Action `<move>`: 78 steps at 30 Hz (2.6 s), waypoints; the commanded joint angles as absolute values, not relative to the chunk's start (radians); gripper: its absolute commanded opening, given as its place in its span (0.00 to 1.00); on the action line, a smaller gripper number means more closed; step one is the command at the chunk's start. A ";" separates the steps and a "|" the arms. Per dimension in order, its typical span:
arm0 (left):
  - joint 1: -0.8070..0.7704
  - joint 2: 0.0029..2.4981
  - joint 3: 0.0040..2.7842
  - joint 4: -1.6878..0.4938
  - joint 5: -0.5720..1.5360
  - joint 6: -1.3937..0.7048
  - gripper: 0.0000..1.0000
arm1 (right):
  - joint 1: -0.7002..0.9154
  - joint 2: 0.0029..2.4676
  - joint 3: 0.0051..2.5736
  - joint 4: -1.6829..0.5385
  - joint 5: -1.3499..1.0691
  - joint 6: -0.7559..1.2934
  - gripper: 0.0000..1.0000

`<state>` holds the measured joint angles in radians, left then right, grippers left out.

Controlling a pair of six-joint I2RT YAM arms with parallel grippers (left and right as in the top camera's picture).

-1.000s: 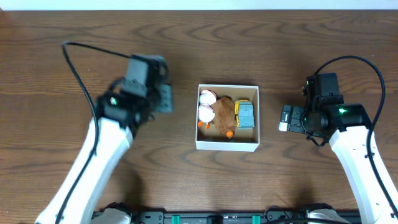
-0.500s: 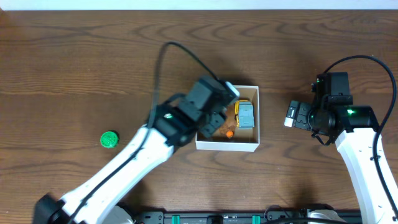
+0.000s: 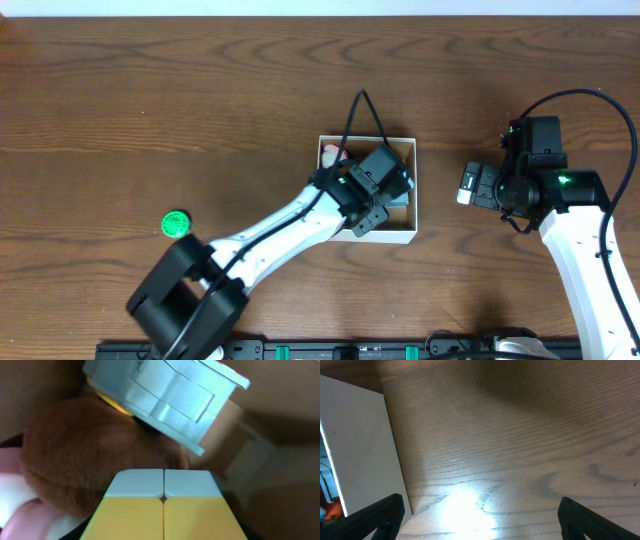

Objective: Pack container
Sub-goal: 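Carry the cube with left gripper into the box and release, then move left gripper to the green round toy and grasp it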

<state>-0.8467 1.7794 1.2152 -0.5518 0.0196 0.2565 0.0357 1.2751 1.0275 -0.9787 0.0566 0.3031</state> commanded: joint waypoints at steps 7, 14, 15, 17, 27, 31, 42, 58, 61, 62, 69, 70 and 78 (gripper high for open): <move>-0.850 1.833 1.213 -0.558 0.016 0.269 0.58 | 0.029 1.261 1.042 -0.984 0.052 0.313 0.99; -0.850 1.819 1.215 -0.559 0.016 0.269 0.70 | 0.029 1.261 1.042 -0.988 0.052 0.313 0.99; -0.850 1.813 1.216 -0.559 0.016 0.269 0.70 | 0.029 1.261 1.042 -0.987 0.052 0.313 0.99; -0.850 1.794 1.216 -0.559 0.016 0.269 0.70 | 0.029 1.261 1.042 -0.987 0.052 0.312 0.99; -0.847 1.590 1.216 -0.588 0.014 0.264 0.98 | 0.029 1.261 1.042 -0.984 0.057 0.298 0.99; -0.813 1.462 1.216 -0.627 -0.108 0.156 0.98 | 0.029 1.261 1.042 -0.983 0.056 0.292 0.99; -0.238 1.171 1.216 -0.878 -0.248 -0.209 0.98 | 0.023 1.261 1.042 -0.999 0.063 0.272 0.99; 0.334 1.446 1.195 -0.952 0.089 -0.290 0.98 | 0.023 1.262 1.042 -1.047 0.063 0.276 0.99; 0.334 1.537 1.195 -0.966 0.117 -0.290 0.98 | 0.023 1.262 1.042 -1.049 0.062 0.275 0.99; 0.334 1.568 1.195 -0.966 0.120 -0.290 0.98 | 0.023 1.262 1.042 -1.050 0.062 0.275 0.99; 0.334 1.747 1.195 -0.950 0.186 -0.255 0.98 | 0.023 1.262 1.042 -1.051 0.063 0.275 0.99; 0.334 1.769 1.195 -0.945 0.204 -0.247 0.98 | 0.023 1.262 1.042 -1.050 0.063 0.275 0.99; 0.334 1.861 1.157 -0.891 0.207 -0.245 0.98 | 0.023 1.262 1.042 -1.051 0.063 0.275 0.99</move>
<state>0.3321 1.8477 1.1831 -0.8997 0.1894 -0.2611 0.0299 1.2747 1.0275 -1.0508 0.0566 0.2832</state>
